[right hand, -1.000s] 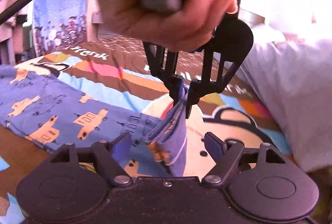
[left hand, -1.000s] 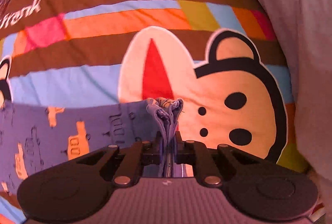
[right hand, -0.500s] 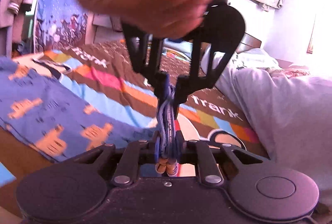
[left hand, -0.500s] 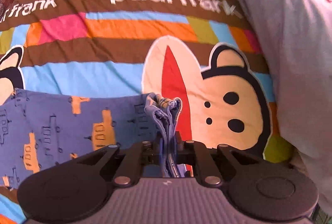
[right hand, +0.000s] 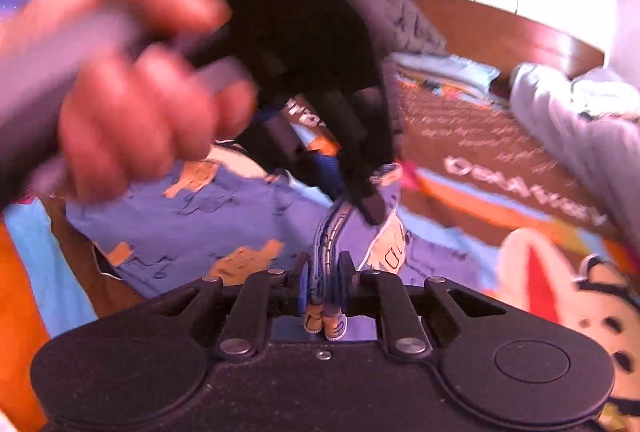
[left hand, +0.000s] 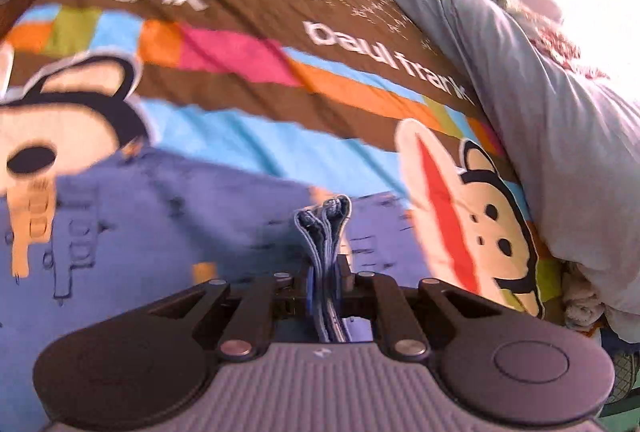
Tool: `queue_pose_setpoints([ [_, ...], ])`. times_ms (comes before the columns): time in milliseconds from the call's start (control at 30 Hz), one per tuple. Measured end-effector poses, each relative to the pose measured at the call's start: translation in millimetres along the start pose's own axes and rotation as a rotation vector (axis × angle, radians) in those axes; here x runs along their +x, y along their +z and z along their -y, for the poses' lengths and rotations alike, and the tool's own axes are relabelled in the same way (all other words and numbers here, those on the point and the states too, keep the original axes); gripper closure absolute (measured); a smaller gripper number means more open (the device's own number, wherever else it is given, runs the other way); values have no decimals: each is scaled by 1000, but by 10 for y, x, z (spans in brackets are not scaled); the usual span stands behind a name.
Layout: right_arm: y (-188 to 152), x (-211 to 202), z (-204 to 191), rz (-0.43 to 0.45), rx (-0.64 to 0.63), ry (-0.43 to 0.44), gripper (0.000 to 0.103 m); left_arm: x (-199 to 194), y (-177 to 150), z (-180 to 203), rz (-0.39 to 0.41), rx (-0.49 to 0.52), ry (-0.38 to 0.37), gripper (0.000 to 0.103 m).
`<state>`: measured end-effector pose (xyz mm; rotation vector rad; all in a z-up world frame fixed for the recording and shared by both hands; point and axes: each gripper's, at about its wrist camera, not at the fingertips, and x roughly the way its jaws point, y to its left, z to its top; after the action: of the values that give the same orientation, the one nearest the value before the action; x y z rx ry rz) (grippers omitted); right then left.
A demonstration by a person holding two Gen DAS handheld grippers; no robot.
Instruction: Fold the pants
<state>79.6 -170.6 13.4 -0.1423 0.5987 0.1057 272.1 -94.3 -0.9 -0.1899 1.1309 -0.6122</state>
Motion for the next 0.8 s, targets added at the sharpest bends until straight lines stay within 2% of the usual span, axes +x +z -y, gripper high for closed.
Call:
queue_pose_setpoints([
  [100, -102, 290, -236, -86, -6, 16, 87, 145, -171, -412, 7, -92, -71, 93],
  [167, -179, 434, -405, -139, -60, -10, 85, 203, -272, -597, 46, -130, -114, 85],
  [267, -176, 463, -529, -144, -118, -59, 77, 241, -386, -737, 100, -158, -167, 82],
  [367, -200, 518, -565, -168, -128, -86, 75, 254, -321, -690, 78, -134, -148, 82],
  [433, -212, 546, -597, -178, -142, -102, 74, 190, -303, -634, 101, -99, -127, 82],
  [533, -264, 542, -621, -178, -178, -133, 68, 160, -344, -598, 97, -85, -100, 81],
  [667, -303, 589, -719, -173, -276, -210, 57, 94, -371, -673, 139, -140, -136, 81],
  [800, -372, 622, -896, -156, -408, -282, 57, 75, -342, -691, 138, -134, -130, 83],
])
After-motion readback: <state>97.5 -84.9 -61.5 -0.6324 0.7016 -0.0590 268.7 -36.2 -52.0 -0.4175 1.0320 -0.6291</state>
